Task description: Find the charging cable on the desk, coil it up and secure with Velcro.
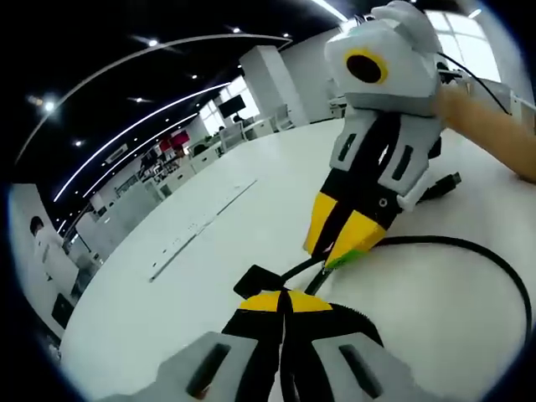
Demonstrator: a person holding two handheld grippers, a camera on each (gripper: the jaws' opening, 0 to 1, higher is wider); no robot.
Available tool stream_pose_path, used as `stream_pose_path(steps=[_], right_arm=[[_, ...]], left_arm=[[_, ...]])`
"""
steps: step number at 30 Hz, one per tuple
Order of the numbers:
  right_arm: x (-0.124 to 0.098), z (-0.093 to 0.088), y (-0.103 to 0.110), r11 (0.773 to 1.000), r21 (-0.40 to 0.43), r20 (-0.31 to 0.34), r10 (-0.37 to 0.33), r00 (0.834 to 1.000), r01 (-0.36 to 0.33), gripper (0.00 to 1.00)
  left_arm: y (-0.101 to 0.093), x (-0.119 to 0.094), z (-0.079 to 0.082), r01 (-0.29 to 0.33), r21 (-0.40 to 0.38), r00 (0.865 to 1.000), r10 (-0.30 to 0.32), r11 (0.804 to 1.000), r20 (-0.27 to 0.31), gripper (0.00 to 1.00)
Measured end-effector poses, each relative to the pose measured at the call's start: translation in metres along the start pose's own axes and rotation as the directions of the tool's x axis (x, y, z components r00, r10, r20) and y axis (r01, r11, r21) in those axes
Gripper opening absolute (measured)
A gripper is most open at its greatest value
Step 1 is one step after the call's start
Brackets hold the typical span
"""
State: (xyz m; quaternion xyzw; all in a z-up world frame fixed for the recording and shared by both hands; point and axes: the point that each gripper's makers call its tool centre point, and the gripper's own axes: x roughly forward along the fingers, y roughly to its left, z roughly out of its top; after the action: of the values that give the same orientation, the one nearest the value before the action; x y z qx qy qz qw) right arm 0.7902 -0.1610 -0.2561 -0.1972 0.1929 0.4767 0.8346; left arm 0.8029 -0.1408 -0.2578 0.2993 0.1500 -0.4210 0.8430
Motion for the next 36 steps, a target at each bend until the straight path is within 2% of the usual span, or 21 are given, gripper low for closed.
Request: stream_pose_path(steps=[5, 12, 15, 17, 21, 26, 36], right_arm=[[0.005, 0.007, -0.002, 1.0, 0.02, 0.023, -0.016, 1.0, 0.016, 0.09], [0.011, 0.007, -0.005, 0.999, 0.025, 0.027, -0.029, 0.999, 0.028, 0.08], [0.016, 0.001, -0.004, 0.999, 0.027, 0.006, -0.038, 0.999, 0.038, 0.08], [0.015, 0.002, -0.005, 0.997, 0.07, 0.016, -0.039, 0.999, 0.038, 0.08], [0.015, 0.001, -0.002, 0.997, 0.069, 0.02, -0.027, 0.999, 0.025, 0.08], [0.016, 0.0, -0.002, 0.998, 0.057, 0.018, -0.033, 0.999, 0.032, 0.08], [0.016, 0.0, -0.004, 0.995, 0.091, 0.015, -0.049, 0.999, 0.047, 0.08]], left_arm=[[0.0, 0.0, 0.0, 0.002, 0.002, 1.0, -0.002, 1.0, 0.002, 0.02], [0.001, 0.0, 0.0, 0.0, 0.017, 1.0, 0.0, 1.0, -0.003, 0.02], [0.001, 0.0, -0.001, -0.001, 0.021, 1.0, 0.001, 1.0, -0.004, 0.02], [0.001, 0.0, -0.001, -0.002, 0.021, 1.0, 0.002, 1.0, -0.004, 0.02], [0.001, 0.001, -0.001, -0.003, 0.03, 1.0, 0.004, 1.0, -0.005, 0.02], [0.001, 0.001, -0.001, 0.007, 0.015, 1.0, -0.007, 1.0, 0.007, 0.02], [0.002, 0.001, -0.002, 0.018, -0.017, 1.0, -0.018, 1.0, 0.024, 0.02]])
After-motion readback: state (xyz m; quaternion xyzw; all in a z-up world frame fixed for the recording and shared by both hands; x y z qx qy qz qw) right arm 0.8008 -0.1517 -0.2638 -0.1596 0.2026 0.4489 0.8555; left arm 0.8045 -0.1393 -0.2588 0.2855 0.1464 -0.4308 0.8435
